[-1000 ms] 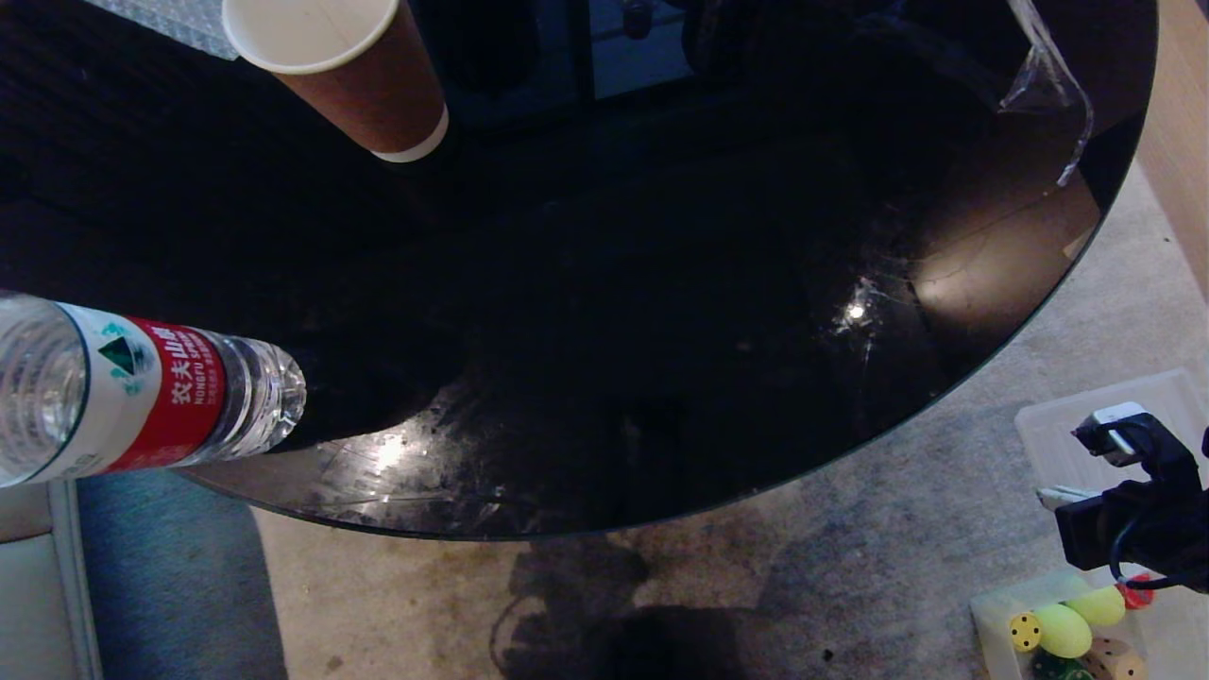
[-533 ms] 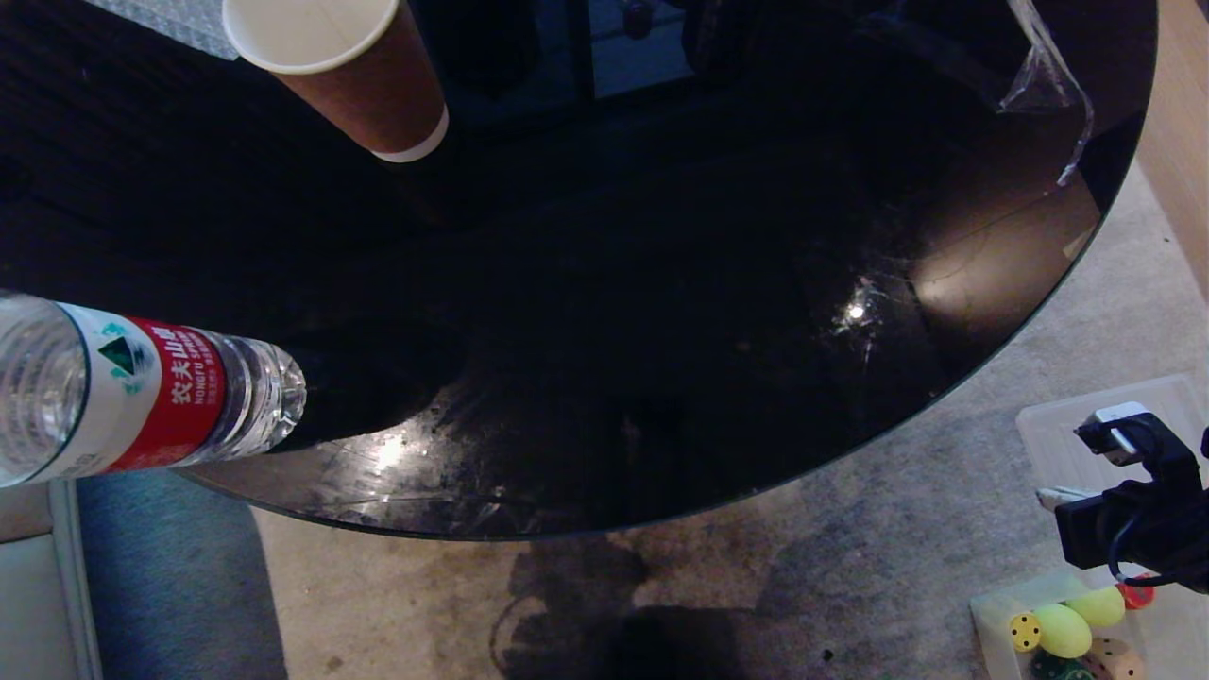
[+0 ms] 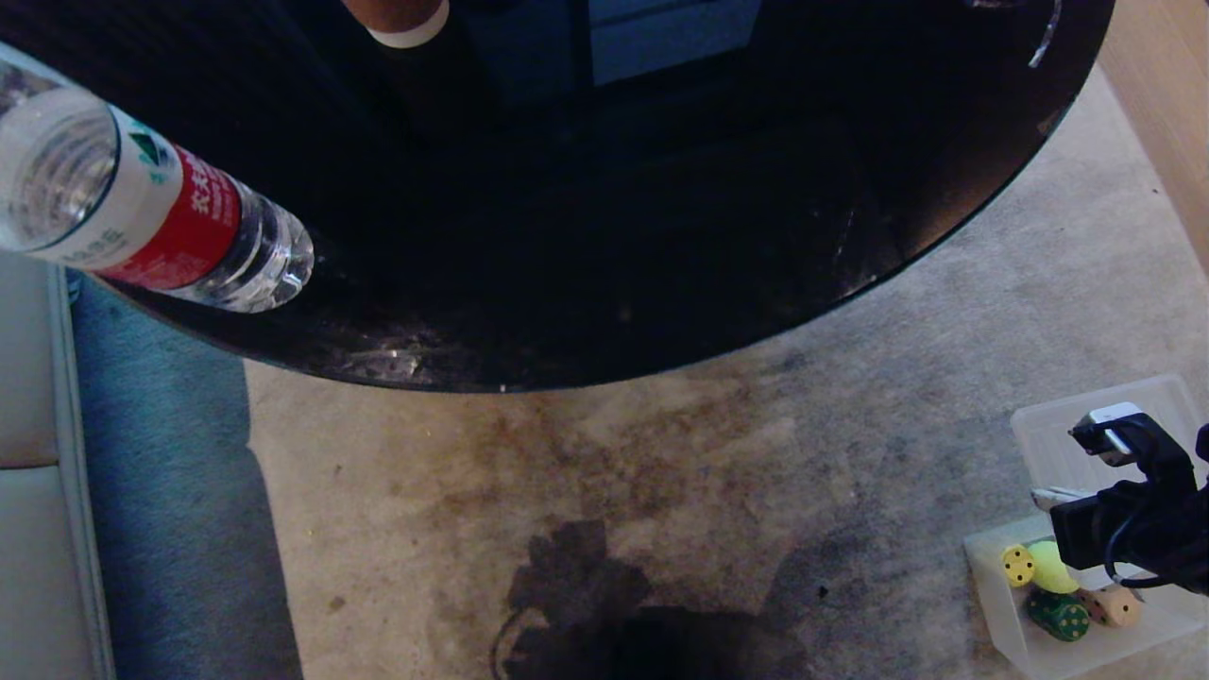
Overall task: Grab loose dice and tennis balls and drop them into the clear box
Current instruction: Close the lid
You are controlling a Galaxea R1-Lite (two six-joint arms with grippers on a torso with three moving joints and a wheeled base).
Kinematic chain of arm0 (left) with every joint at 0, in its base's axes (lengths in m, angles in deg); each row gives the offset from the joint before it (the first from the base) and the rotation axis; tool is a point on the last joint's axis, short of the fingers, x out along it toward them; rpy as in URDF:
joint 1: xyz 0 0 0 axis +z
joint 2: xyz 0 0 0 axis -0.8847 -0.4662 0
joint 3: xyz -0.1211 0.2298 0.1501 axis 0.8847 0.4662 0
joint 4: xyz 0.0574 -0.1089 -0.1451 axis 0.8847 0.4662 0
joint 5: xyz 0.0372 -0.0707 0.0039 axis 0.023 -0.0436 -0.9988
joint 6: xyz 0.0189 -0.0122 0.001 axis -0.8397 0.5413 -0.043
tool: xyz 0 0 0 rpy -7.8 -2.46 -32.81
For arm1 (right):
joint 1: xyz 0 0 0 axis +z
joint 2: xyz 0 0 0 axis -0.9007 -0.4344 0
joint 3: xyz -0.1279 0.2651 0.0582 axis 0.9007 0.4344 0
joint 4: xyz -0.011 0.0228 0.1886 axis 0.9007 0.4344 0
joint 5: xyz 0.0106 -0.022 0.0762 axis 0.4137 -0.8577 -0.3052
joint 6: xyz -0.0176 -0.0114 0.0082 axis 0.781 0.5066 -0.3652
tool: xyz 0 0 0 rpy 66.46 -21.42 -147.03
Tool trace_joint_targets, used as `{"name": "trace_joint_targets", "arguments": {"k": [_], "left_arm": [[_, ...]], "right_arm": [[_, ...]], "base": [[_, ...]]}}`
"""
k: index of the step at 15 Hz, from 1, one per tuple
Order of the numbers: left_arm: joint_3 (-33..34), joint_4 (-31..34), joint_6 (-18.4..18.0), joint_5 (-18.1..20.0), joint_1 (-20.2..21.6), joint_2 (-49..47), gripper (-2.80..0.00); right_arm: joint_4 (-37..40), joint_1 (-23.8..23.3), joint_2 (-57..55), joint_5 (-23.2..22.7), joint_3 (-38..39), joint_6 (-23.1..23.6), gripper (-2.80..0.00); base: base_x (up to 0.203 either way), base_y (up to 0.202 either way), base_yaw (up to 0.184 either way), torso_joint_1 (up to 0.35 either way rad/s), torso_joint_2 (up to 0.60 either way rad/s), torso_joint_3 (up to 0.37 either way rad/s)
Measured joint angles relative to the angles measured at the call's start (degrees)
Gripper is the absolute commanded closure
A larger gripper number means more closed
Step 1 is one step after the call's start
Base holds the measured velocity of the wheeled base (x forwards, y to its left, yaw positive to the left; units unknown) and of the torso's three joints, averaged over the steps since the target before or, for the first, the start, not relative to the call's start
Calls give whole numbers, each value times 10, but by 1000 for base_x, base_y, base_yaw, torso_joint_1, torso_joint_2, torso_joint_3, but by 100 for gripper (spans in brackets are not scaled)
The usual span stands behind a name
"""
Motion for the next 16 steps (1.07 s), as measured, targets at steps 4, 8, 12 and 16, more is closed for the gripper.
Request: {"name": "trace_joint_targets", "arguments": {"k": [4,8,12,16], "left_arm": [[0,0,0,0,0,0,0],[0,0,0,0,0,0,0],[0,0,0,0,0,0,0],[0,0,0,0,0,0,0]], "right_arm": [[-1,1,0,1,0,1,0],[-1,2,0,1,0,2,0],[-1,1,0,2,1,2,0],[-3,1,-16,7,0,5,0]], "base": [[-185,0,0,5,5,2],[-160,0,1,5,4,3],[0,0,0,0,0,0],[0,0,0,0,0,0]]}}
